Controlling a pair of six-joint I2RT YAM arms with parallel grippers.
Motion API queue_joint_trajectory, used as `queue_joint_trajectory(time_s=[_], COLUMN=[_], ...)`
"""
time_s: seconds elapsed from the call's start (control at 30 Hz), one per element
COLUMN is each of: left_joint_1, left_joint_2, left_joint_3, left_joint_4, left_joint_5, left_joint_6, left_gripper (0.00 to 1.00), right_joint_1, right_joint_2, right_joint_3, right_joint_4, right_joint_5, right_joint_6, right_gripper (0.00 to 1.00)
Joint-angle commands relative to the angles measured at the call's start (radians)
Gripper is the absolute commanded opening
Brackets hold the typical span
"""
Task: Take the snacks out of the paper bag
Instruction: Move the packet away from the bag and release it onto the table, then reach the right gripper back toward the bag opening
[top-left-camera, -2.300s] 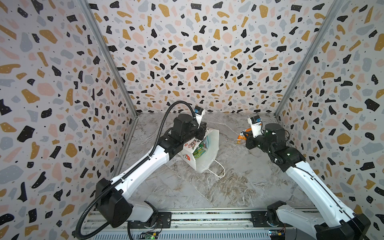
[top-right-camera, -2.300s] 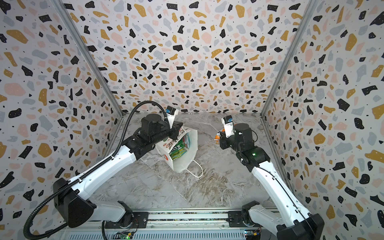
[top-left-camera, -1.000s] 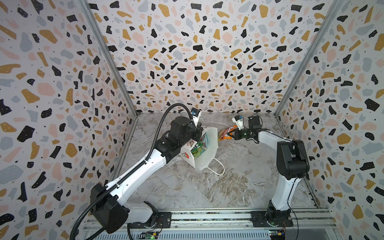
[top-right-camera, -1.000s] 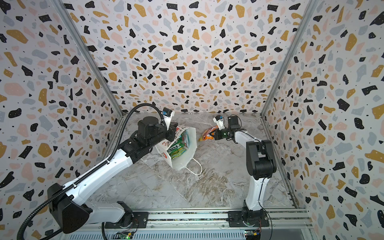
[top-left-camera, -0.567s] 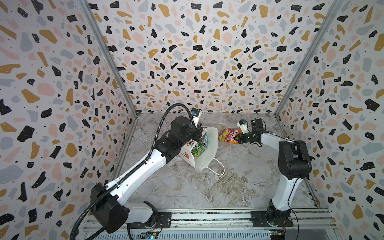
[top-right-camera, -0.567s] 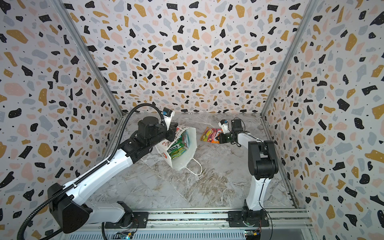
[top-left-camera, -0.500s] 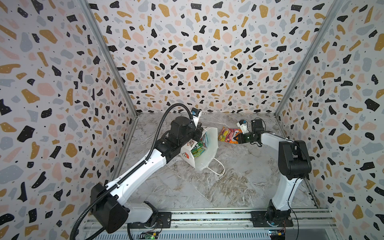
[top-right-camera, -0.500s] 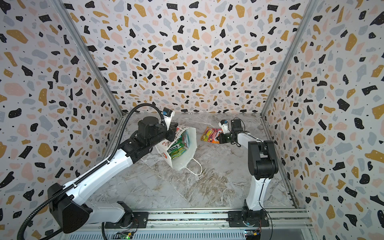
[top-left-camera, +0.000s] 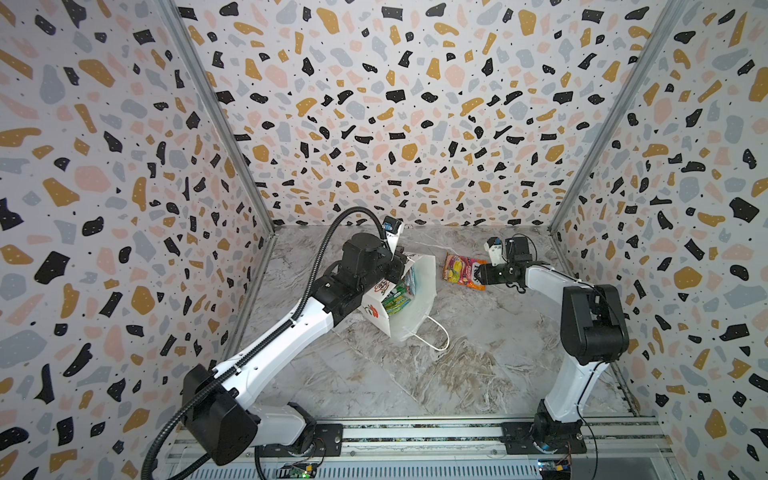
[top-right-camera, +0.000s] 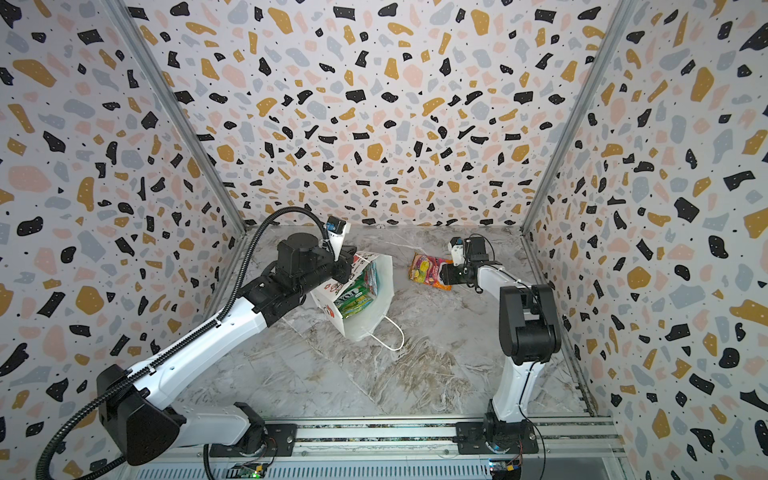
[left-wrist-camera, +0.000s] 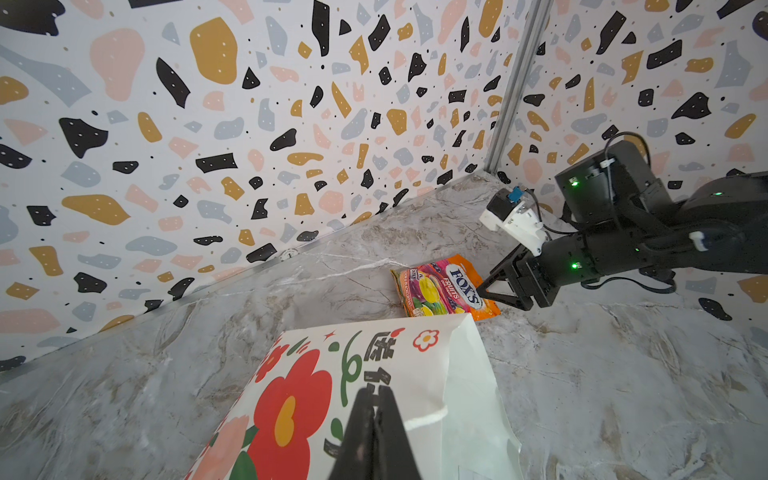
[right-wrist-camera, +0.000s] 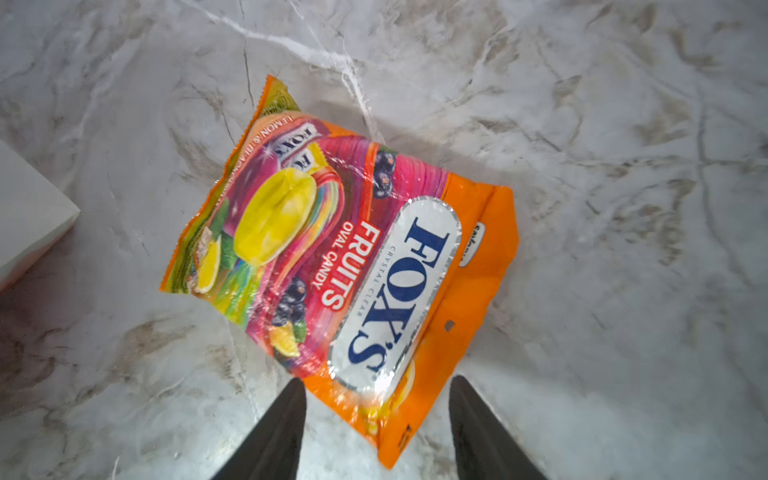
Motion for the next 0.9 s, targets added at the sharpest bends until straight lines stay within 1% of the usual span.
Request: queue_joint_trajectory(time_s=[0.0,0.17,0.27,0.43,0.63,0.87], left_joint_1=[-0.002,-0.003,-0.003,-0.002,-0.002,-0.003], left_joint_2=[0.004,0.007,0.010,0.013,0.020,0.020], left_joint_3=[0.005,0.006,0.004,0.005,0.003,0.002], left_joint_4=[0.027,0.027,0.029,0.030,0.036,0.051], left_joint_5=[0.006,0.011,0.013,0.018,0.020,-0.007], left_joint_6=[0.015,0.013,0.009,0.005,-0.004,-0.039], left_gripper=[0.00,0.00,0.00,0.00,0.00,0.00], right_joint_1=[0.006,0.038,0.076,0.155,0.275,0.426], right_joint_2=[-0.169,-0.335,-0.431,-0.556,-0.615,-0.593], right_joint_3=[-0.052,-0.139,-0.182,-0.225,-0.230,-0.232], right_joint_4=[0.039,0.060,0.070,0.086,0.092,0.115], right_joint_5=[0.006,-0.073,-0.093,-0.163,-0.223,-0.250], right_joint_6=[0.044,0.063,0.081,0.123,0.154,0.151], right_gripper=[0.58,0.59,0.59,0.59,0.59,0.57])
